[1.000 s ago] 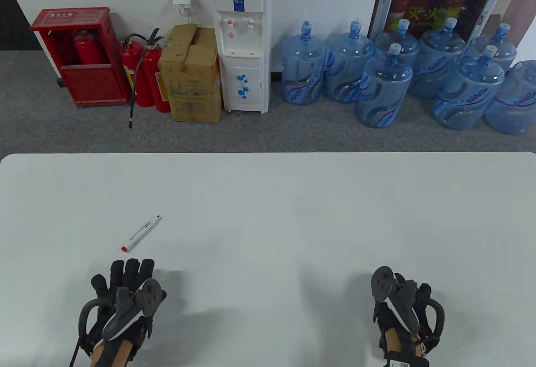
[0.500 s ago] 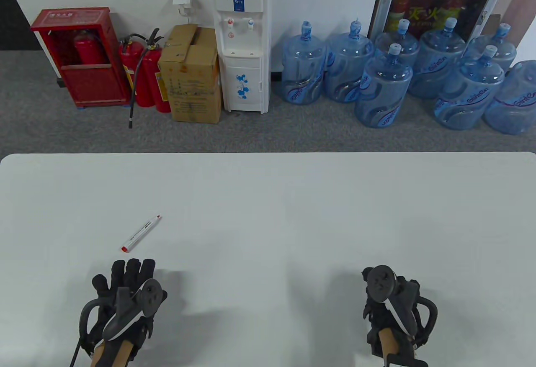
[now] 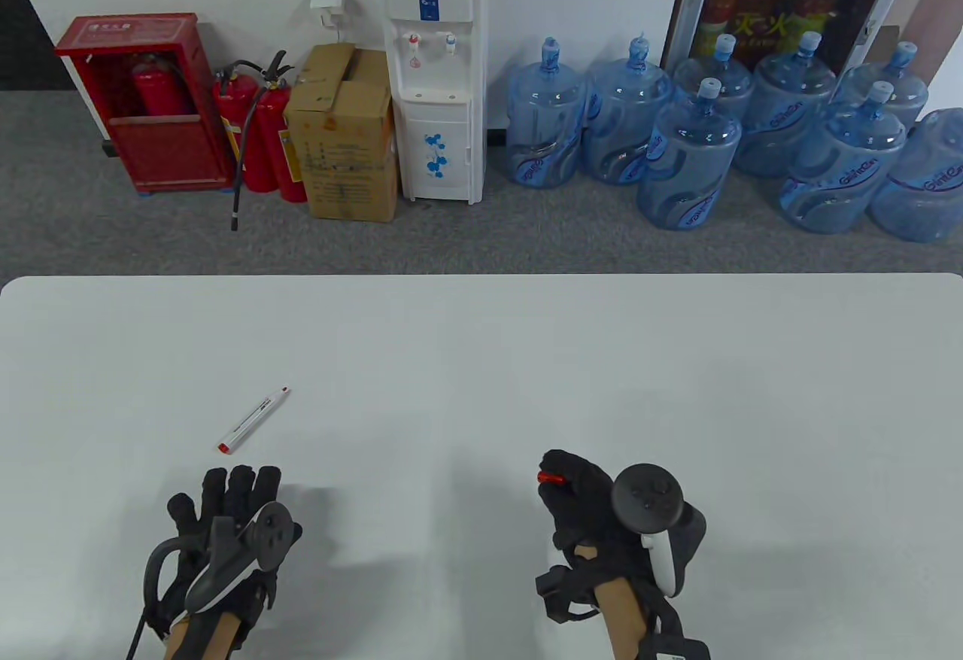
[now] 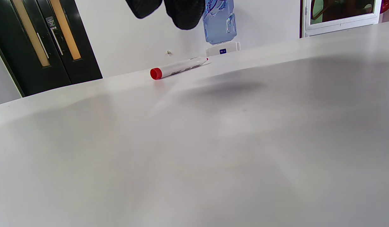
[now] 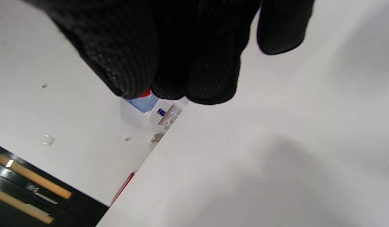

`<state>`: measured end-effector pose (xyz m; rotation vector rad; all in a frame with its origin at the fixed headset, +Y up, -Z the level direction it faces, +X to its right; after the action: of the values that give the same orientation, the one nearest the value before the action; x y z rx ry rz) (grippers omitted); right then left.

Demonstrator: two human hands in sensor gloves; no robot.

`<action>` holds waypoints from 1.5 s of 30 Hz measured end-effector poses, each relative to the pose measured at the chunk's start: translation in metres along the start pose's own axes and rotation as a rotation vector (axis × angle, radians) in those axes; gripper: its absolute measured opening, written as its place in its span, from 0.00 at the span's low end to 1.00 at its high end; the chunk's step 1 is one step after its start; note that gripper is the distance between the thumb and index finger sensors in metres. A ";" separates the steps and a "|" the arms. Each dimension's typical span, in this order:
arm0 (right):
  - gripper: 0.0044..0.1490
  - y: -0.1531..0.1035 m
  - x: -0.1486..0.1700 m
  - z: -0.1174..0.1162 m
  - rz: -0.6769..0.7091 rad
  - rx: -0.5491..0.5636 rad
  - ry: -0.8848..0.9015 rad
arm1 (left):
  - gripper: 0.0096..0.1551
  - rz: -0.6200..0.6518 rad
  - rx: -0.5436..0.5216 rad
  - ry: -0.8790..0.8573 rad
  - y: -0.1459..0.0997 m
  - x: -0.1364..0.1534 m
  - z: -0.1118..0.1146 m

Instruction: Insert the marker cap back onto the marker

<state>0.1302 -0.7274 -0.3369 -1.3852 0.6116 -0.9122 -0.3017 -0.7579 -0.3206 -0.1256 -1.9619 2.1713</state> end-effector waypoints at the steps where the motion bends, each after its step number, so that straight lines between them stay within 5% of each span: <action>1: 0.30 0.000 -0.003 -0.007 0.005 -0.021 0.010 | 0.49 0.000 0.001 -0.001 0.000 0.000 0.000; 17: 0.30 -0.013 0.003 -0.071 0.069 -0.253 0.228 | 0.50 -0.003 0.008 -0.004 0.000 0.000 0.001; 29: 0.28 -0.024 0.013 -0.078 0.026 -0.291 0.376 | 0.49 -0.006 0.006 -0.001 0.000 0.001 0.001; 45: 0.27 -0.028 0.013 -0.083 0.033 -0.281 0.352 | 0.45 -0.022 -0.105 0.038 0.003 0.007 -0.004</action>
<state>0.0641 -0.7827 -0.3178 -1.4667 1.0592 -1.0838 -0.3076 -0.7529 -0.3238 -0.1600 -2.0466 2.0375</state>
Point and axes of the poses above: the tracker on the back of each hand, its own x axis roughly to the little-finger side, its own y axis roughly from the wrist to the fingertips, z = x × y, the point moved 4 cm from there along y, roughly from the wrist to the fingertips, and after that the axes turned 1 degree about y, right-handed, at the moved point
